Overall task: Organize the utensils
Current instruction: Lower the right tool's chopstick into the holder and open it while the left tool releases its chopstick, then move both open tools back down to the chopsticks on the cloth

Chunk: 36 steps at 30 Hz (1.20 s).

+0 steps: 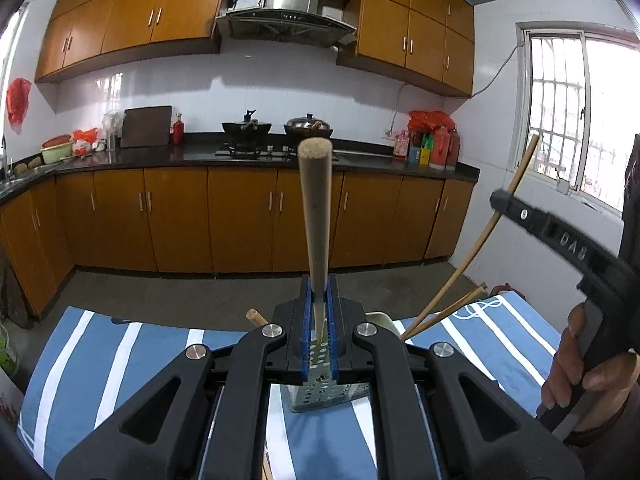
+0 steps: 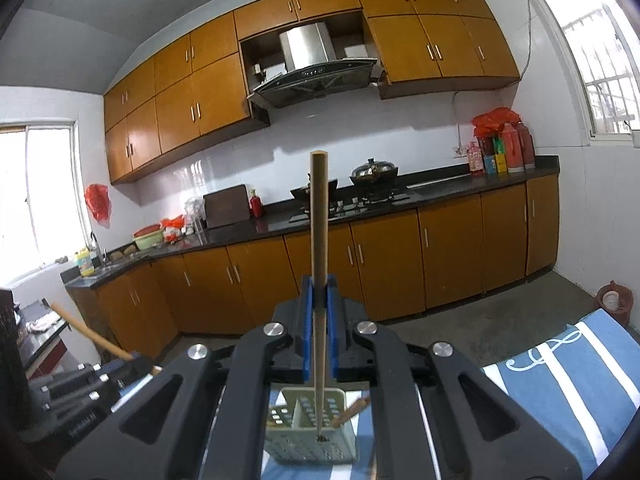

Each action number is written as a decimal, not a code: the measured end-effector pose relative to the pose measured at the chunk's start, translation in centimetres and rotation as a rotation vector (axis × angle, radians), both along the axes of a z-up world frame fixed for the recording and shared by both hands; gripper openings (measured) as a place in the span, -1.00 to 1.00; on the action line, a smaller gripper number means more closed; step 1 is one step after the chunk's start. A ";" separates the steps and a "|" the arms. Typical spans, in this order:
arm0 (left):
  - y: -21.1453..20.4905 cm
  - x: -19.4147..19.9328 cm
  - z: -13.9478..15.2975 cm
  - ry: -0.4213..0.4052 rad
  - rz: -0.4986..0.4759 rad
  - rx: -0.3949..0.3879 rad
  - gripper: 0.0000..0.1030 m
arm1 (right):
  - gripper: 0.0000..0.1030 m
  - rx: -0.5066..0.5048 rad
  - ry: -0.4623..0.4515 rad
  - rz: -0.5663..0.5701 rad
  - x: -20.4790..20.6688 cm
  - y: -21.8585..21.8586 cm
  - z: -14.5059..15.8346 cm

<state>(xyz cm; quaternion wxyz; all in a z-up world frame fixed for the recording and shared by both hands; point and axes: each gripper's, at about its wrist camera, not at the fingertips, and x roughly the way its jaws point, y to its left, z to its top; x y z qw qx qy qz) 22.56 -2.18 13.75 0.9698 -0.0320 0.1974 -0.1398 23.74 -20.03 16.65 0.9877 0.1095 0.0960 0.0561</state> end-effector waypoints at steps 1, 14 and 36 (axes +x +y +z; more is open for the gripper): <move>0.0 0.1 -0.1 0.002 -0.002 0.001 -0.87 | -0.85 0.005 -0.013 -0.005 0.0 -0.1 0.3; -0.8 1.5 -0.8 0.035 -0.021 0.019 -0.87 | -0.85 0.002 -0.006 -0.030 2.1 -0.3 -1.4; 0.4 0.4 0.3 0.024 0.012 -0.025 -0.85 | -0.22 -0.012 0.009 -0.047 -2.8 -1.1 -3.1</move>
